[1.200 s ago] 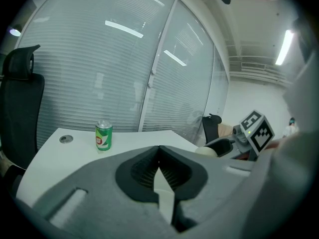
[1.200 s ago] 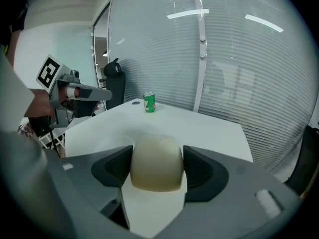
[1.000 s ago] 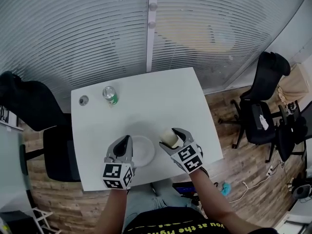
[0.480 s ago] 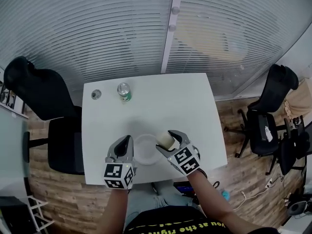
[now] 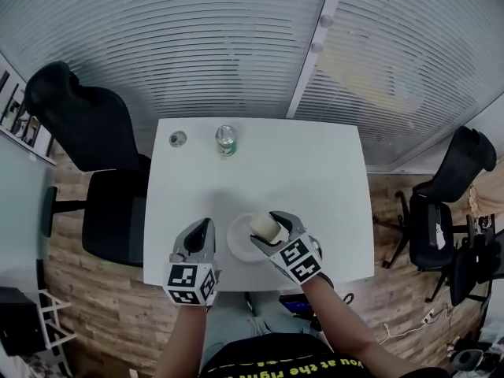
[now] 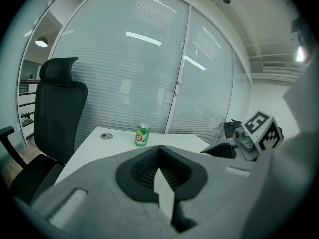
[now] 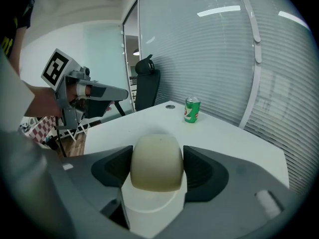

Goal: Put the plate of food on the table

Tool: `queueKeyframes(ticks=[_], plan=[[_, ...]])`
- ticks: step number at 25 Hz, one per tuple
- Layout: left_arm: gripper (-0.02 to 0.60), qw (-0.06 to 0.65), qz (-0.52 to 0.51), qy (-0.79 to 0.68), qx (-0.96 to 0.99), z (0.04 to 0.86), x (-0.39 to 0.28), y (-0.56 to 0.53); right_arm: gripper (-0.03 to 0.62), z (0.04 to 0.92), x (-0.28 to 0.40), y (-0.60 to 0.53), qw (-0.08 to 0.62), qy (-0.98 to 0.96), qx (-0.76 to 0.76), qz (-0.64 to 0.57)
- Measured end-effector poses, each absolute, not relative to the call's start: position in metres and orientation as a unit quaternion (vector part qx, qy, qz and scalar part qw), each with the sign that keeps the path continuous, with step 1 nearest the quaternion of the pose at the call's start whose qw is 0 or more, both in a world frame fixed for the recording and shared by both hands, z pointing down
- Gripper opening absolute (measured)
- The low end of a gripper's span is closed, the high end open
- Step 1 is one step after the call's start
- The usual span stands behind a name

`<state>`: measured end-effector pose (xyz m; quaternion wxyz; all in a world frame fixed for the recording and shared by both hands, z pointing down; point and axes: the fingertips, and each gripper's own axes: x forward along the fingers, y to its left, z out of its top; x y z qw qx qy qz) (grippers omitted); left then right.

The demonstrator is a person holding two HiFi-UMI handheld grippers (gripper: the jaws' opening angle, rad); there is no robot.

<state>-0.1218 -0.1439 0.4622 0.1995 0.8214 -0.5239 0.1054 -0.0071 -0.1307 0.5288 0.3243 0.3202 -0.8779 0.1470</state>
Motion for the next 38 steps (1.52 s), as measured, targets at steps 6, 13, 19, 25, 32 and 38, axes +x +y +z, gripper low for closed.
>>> queueKeyframes(ticks=[6, 13, 19, 25, 32, 38], plan=[[0.001, 0.206, 0.105, -0.538, 0.810, 0.467, -0.139, -0.139, 0.327, 0.536, -0.026, -0.126, 0.332, -0.883, 0.296, 0.146], [0.000, 0.213, 0.103, -0.544, 0.805, 0.476, -0.146, -0.139, 0.327, 0.551, -0.034, -0.122, 0.344, -0.883, 0.280, 0.151], [0.000, 0.217, 0.102, -0.545, 0.804, 0.482, -0.149, -0.140, 0.327, 0.561, -0.036, -0.120, 0.350, -0.881, 0.276, 0.155], [0.001, 0.221, 0.104, -0.543, 0.804, 0.493, -0.144, -0.145, 0.327, 0.568, -0.034, -0.122, 0.354, -0.882, 0.270, 0.157], [0.001, 0.223, 0.107, -0.545, 0.801, 0.500, -0.145, -0.145, 0.327, 0.579, -0.033, -0.124, 0.363, -0.881, 0.262, 0.153], [0.000, 0.228, 0.111, -0.544, 0.800, 0.508, -0.145, -0.146, 0.327, 0.589, -0.038, -0.122, 0.370, -0.879, 0.256, 0.156]])
